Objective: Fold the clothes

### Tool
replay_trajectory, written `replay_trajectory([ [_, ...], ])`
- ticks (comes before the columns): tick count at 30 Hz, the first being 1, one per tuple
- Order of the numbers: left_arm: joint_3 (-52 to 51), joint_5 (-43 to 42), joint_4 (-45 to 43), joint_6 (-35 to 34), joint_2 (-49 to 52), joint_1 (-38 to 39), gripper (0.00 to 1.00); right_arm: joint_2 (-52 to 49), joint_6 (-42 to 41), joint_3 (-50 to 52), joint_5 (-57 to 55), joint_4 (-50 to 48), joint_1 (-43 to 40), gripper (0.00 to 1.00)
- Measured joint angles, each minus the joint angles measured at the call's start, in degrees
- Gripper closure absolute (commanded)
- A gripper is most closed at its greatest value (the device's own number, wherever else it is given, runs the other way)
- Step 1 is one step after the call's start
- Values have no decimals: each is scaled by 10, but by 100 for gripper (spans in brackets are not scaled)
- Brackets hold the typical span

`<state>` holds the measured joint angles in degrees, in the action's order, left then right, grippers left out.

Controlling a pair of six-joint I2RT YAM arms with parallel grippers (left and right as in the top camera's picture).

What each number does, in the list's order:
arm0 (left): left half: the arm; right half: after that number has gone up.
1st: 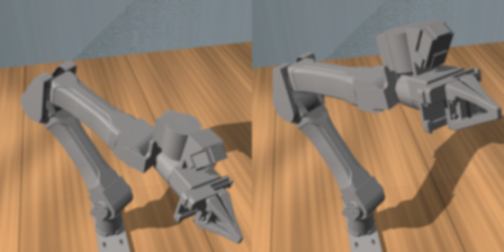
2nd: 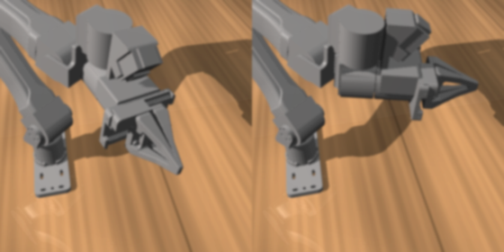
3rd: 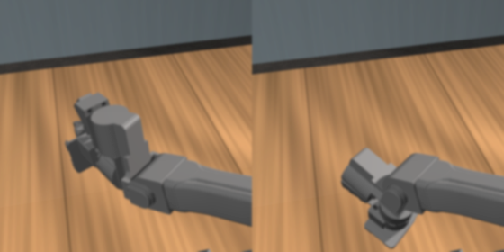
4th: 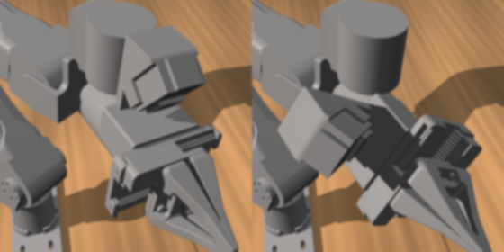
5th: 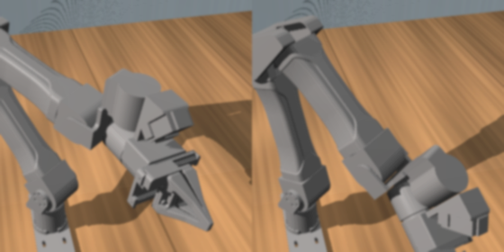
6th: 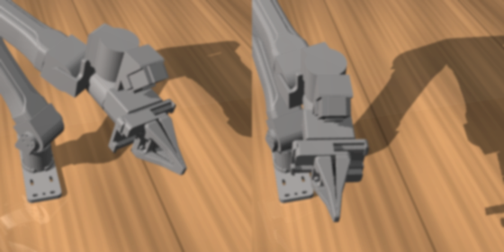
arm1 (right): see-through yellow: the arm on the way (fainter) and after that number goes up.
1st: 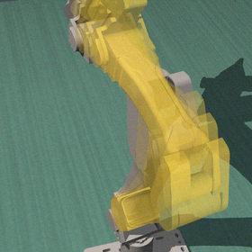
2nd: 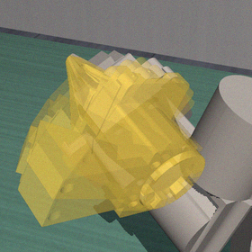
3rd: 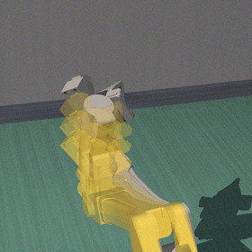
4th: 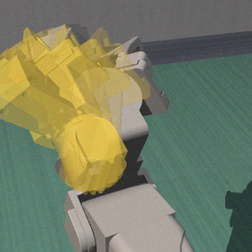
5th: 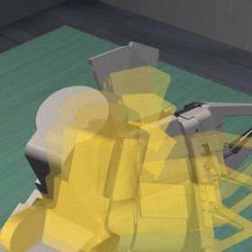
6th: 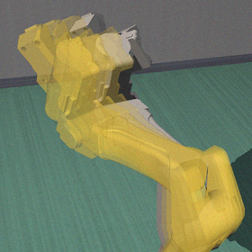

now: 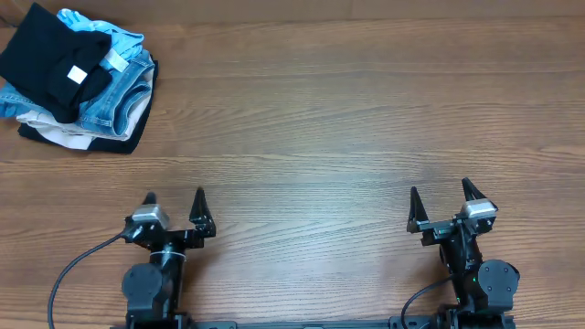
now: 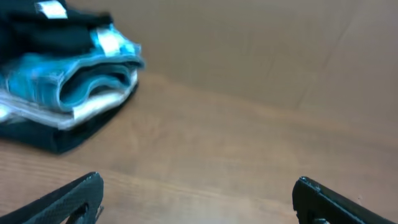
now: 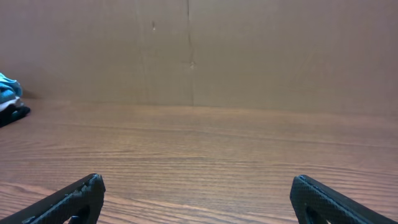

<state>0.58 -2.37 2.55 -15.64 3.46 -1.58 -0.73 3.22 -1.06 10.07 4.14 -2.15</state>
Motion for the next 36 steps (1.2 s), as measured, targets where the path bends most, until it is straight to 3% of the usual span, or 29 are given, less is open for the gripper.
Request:
replay_trajectory([
  [7,-1,-23,14,54,-15,-7,0,0,0,0,0,0,0,0],
  [36,-1,-23,14,55,-15,-7,0,0,0,0,0,0,0,0],
])
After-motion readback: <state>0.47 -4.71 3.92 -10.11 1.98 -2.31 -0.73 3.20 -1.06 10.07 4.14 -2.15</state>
